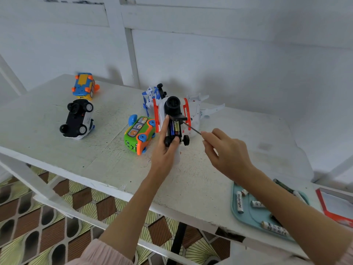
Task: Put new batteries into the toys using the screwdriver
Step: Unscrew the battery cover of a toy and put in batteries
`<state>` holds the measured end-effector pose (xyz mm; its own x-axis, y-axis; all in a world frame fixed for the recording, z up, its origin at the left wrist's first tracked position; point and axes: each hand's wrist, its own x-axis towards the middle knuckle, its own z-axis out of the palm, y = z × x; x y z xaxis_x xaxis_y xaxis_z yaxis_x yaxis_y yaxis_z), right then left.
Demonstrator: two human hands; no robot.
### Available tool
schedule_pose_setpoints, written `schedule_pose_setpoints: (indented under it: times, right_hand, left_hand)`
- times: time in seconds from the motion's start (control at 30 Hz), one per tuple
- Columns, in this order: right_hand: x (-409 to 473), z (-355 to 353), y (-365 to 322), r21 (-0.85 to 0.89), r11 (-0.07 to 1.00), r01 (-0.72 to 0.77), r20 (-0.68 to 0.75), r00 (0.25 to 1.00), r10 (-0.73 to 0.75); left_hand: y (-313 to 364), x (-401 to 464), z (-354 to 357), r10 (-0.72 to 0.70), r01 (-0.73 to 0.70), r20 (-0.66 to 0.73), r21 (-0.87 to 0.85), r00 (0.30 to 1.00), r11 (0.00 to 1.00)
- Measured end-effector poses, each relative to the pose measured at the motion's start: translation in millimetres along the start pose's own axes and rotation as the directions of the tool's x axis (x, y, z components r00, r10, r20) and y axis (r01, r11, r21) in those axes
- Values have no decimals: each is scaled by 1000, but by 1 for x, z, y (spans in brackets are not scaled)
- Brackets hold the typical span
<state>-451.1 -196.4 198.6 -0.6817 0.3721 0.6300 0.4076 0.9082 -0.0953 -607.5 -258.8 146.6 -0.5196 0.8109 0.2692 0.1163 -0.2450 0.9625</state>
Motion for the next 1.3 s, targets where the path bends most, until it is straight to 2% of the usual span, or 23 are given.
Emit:
schedule_pose_setpoints:
  times: [0.17,0.4,0.8,1.07,1.3]
  right_hand:
    - [14,-10,1,4,1000,-27,-55,998,27]
    - [12,-28,12,-13,998,-68,-129,989,66]
    - [-12,-67,31,-90,972,-217,-273,944,185]
    - [-35,-90,46,-87,955,-282,-277,928,249]
    - [-65,-85,52,-103,939,-329,-99,942,320]
  left_hand:
    - [0,-2,2,13,-15,47,47,999,999]
    - [14,8,11,21,-54,152,212,988,976]
    - [34,26,50,106,-195,368,215,924,957]
    - [40,35,77,166,-301,419,281,893,911]
    - [43,44,97,239,-443,462,405,854,799]
